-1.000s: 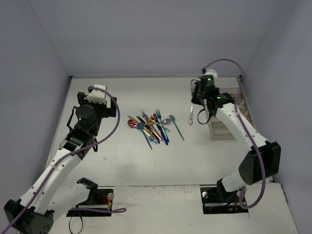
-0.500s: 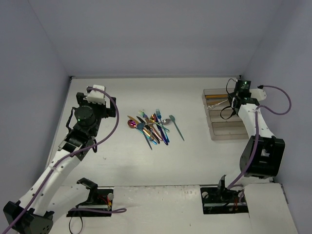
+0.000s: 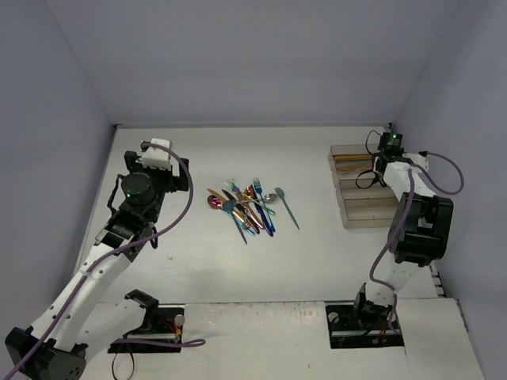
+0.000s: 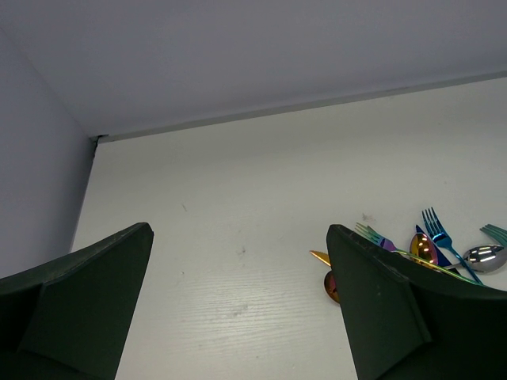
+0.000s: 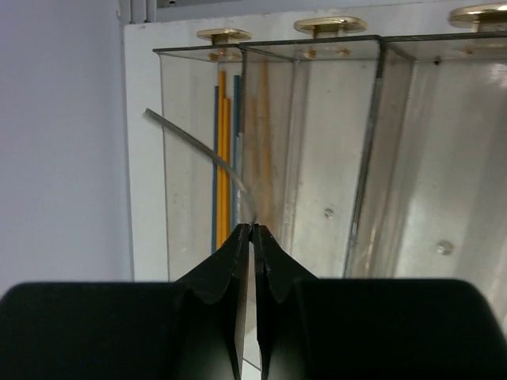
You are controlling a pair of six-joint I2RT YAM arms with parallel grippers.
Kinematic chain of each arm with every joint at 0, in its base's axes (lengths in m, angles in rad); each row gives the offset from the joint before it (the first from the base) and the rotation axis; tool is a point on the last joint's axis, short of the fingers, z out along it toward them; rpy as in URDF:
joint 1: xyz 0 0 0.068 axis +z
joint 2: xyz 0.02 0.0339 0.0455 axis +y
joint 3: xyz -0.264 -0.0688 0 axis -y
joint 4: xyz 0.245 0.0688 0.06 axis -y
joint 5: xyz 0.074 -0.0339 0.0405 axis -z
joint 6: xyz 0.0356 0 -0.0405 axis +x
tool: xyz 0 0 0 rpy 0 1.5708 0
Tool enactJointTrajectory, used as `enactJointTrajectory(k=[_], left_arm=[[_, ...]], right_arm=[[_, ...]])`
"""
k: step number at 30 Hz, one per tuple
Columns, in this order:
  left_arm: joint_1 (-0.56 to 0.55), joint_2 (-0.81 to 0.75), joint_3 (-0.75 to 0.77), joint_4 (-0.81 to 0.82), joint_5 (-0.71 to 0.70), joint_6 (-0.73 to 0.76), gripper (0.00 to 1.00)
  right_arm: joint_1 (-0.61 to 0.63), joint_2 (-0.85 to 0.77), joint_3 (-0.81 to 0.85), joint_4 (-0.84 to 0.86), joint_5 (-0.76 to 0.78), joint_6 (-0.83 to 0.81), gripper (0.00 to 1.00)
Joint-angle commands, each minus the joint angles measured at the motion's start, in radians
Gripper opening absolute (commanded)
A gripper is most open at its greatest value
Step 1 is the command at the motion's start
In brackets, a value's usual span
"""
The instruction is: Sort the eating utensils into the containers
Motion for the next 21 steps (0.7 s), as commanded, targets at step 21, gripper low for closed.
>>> enactJointTrajectory(k=[21], left_arm=[[-0.006, 0.007, 0.044, 0.059, 0.018, -0.011, 0.90]], right_arm=[[0.027, 0.013, 0.091, 0.133, -0.120, -0.300, 0.08]])
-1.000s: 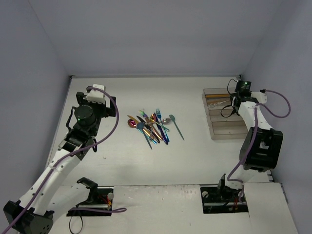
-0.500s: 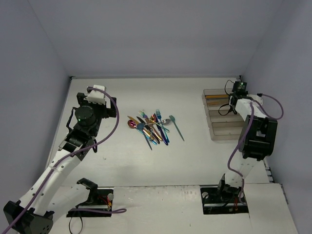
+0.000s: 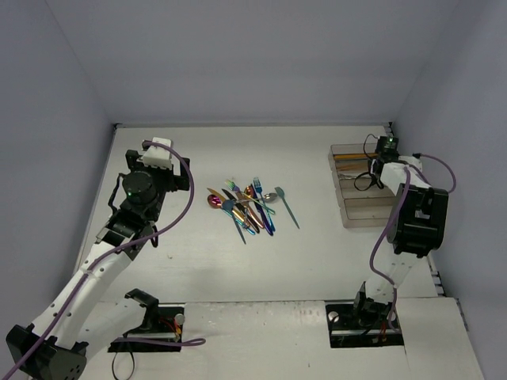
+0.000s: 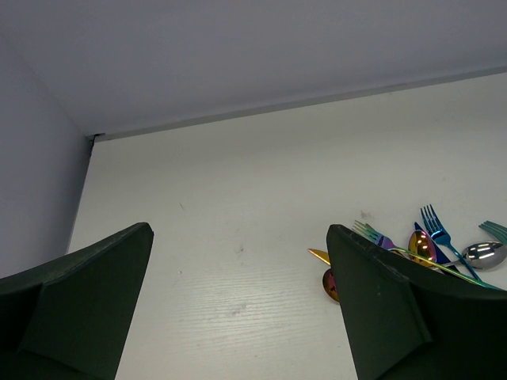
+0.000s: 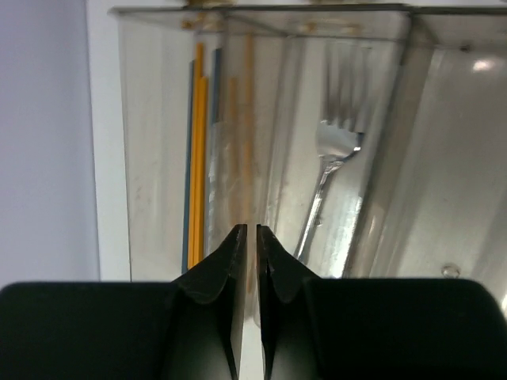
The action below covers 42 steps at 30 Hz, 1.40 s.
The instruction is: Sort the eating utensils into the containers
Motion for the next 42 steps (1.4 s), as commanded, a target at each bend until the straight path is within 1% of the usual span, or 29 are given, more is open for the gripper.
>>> enactJointTrajectory(k=[1, 3, 5, 8, 10, 12, 14, 18, 24, 33, 42], left_arm=[[-0.006, -0.004, 0.045, 0.059, 0.011, -0.010, 0.90], [-0.006, -0.004, 0.045, 0.059, 0.012, -0.010, 0.90], [-0.006, -0.004, 0.045, 0.060, 0.011, -0.010, 0.90], [-0.006, 0.002, 0.045, 0.058, 0.011, -0.008, 0.90], [-0.006, 0.005, 0.047, 0.057, 0.011, -0.008, 0.90], [-0.006, 0.012, 0.047, 0.057, 0.014, -0.010, 0.90], [-0.006, 0.020, 0.045, 0.057, 0.017, -0.011, 0.90], [-0.006, 0.029, 0.044, 0.059, 0.017, -0.011, 0.90], [-0.008, 0.035, 0.043, 0.060, 0.015, -0.009, 0.90], [-0.009, 0.030, 0.044, 0.060, 0.023, -0.011, 0.90], [-0.011, 0.030, 0.045, 0.058, 0.021, -0.013, 0.90]], right_arm=[[0.043, -0.075, 0.138, 0.053, -0.103, -0.371, 0.09], [0.070, -0.087, 0.171, 0.053, -0.174, -0.574, 0.12], [0.139, -0.102, 0.174, 0.052, -0.290, -0.737, 0.16], [0.228, -0.129, 0.147, 0.035, -0.396, -0.981, 0.30], [0.311, -0.145, 0.125, 0.017, -0.435, -1.080, 0.41], [0.375, -0.143, 0.107, -0.028, -0.421, -1.165, 0.45], [0.449, -0.134, 0.082, -0.050, -0.391, -1.204, 0.48], [0.552, -0.096, 0.049, -0.063, -0.331, -1.237, 0.47], [0.651, -0.048, 0.004, -0.068, -0.240, -1.241, 0.45], [0.683, -0.015, -0.055, -0.068, -0.222, -1.234, 0.43], [0.700, 0.034, -0.037, -0.068, -0.213, -1.238, 0.38]])
